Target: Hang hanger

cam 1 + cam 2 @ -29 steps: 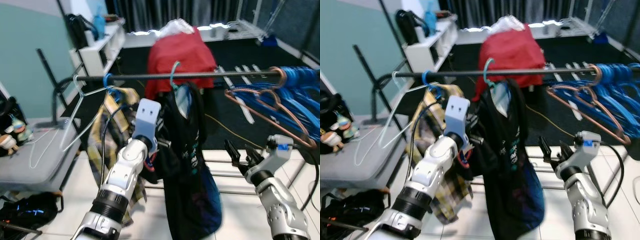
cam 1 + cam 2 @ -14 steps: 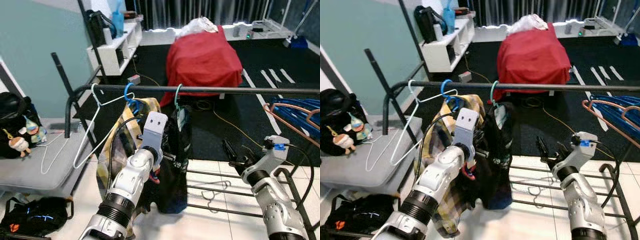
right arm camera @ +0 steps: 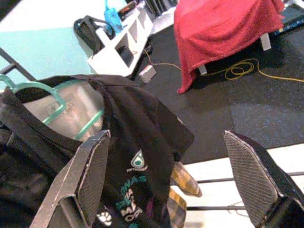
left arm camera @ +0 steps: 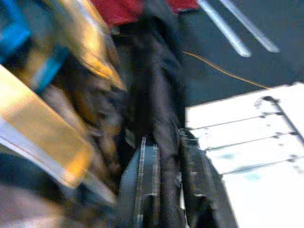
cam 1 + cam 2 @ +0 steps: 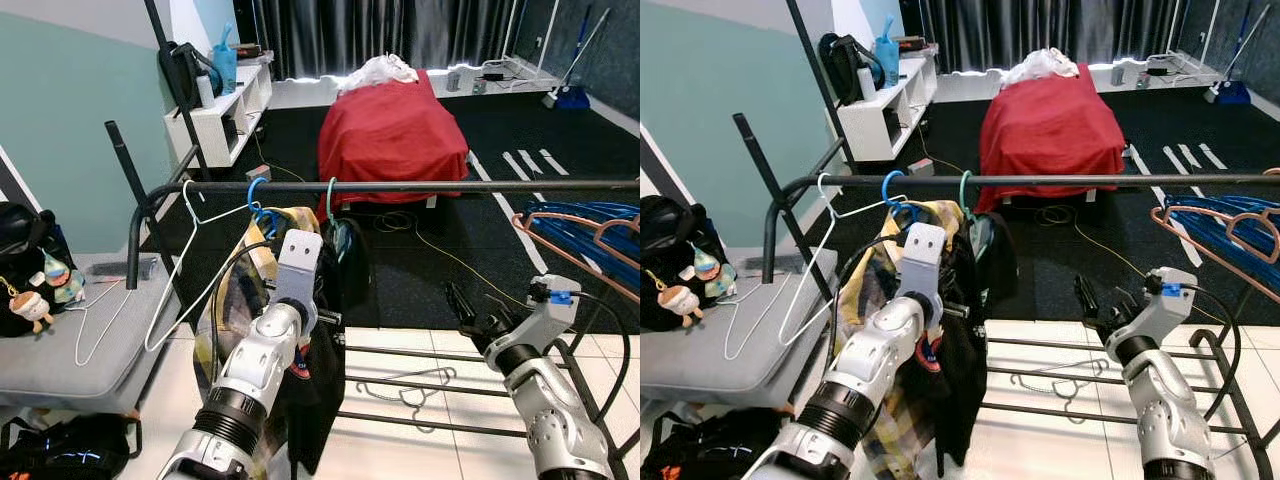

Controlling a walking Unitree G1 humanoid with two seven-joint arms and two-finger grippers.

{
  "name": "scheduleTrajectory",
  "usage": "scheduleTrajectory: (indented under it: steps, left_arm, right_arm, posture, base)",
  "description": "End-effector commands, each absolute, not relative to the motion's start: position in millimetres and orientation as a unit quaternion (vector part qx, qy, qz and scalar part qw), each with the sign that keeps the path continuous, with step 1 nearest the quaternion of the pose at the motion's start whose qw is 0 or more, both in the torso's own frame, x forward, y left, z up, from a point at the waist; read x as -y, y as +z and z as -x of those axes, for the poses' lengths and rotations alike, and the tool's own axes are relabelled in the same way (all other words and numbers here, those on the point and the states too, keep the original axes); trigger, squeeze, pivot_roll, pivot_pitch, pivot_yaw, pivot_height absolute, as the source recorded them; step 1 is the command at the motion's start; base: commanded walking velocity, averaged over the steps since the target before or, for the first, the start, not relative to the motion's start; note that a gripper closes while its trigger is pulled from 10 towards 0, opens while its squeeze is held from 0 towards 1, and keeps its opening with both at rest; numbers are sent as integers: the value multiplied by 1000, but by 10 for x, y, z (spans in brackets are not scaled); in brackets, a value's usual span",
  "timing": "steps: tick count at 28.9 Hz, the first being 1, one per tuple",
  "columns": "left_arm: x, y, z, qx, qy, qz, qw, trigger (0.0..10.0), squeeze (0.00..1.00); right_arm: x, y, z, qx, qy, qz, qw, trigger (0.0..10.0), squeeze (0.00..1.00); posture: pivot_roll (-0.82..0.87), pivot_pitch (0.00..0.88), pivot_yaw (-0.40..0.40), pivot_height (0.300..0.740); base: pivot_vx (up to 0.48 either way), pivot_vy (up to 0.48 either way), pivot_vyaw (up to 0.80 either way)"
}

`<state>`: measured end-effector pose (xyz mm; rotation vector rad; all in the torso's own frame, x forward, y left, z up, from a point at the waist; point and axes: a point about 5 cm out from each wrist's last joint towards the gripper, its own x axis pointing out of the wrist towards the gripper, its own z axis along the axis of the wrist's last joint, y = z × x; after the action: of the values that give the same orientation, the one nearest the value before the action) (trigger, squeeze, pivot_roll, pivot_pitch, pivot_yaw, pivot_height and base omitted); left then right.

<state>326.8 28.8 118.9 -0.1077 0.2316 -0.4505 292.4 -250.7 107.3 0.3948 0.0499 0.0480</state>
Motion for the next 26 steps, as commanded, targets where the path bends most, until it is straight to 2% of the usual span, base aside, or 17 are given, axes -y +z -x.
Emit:
scheduleTrajectory:
  steps: [1,2,3,5,7,9,11,12,13,14,15,16,20,26]
  left_arm:
    - [-190,1226,-3152,-104,-289,77,948,10000,1000]
    - [-242,1249,-3112,-92,-312,78,942,10000,1000]
    - [-458,1303,-3036,-68,-344,74,934,10000,1000]
    - [-526,1318,-3018,-61,-348,69,933,10000,1000]
    - [-813,1445,-2904,-32,-369,91,924,10000,1000]
    - [-867,1475,-2886,-25,-370,94,924,10000,1000]
    - [-1011,1623,-2715,8,-409,154,899,10000,1000]
    - [-1142,1587,-2650,17,-390,155,907,10000,1000]
    - [-1142,1587,-2650,17,-390,155,907,10000,1000]
    - [-1198,1509,-2659,10,-363,139,921,10000,1000]
    - [-1260,1423,-2671,0,-329,118,937,10000,302]
    - [-1325,1313,-2670,-14,-291,106,951,10000,0]
    - [-1383,1191,-2639,-27,-245,89,965,10000,0]
    - [-1375,1128,-2578,-15,-209,70,975,10000,0]
  right_arm:
    - [2489,1062,-2924,-26,23,-203,979,10000,0]
    - [2487,1063,-2923,-26,23,-203,978,10000,0]
    - [2488,1066,-2922,-25,24,-206,978,10000,0]
    - [2489,1067,-2922,-25,24,-207,978,10000,0]
    - [2492,1071,-2923,-24,25,-210,977,10000,0]
    - [2492,1072,-2924,-24,25,-210,977,10000,0]
    - [2495,1073,-2927,-25,26,-211,977,10000,0]
    - [2497,1073,-2929,-26,28,-212,977,10000,0]
    - [2497,1073,-2929,-26,28,-212,977,10000,0]
    - [2497,1073,-2930,-26,28,-212,977,10000,0]
    - [2498,1073,-2932,-27,29,-212,976,10000,0]
    - [2498,1073,-2934,-27,29,-212,976,10000,0]
    - [2499,1073,-2937,-28,30,-212,976,10000,0]
    - [2515,1072,-2951,-31,32,-211,976,10000,0]
  posture:
    - [-176,0,76,740]
    - [-176,0,76,740]
    - [-166,0,74,740]
    - [-166,0,74,740]
    - [-150,0,69,740]
    - [-150,0,69,740]
    - [-143,0,63,740]
    - [-138,0,58,740]
    - [-138,0,58,740]
    - [-138,0,58,740]
    - [-136,0,56,740]
    - [-133,0,55,740]
    - [-127,0,51,740]
    - [-120,0,38,740]
  base:
    - [0,0,0]
    - [0,0,0]
    - [0,0,0]
    - [0,0,0]
    - [0,0,0]
    - [0,0,0]
    - [0,0,0]
    - [0,0,0]
    - [0,0,0]
    - [0,0,0]
    - [0,0,0]
    - [0,0,0]
    - [0,0,0]
    - [-294,0,0]
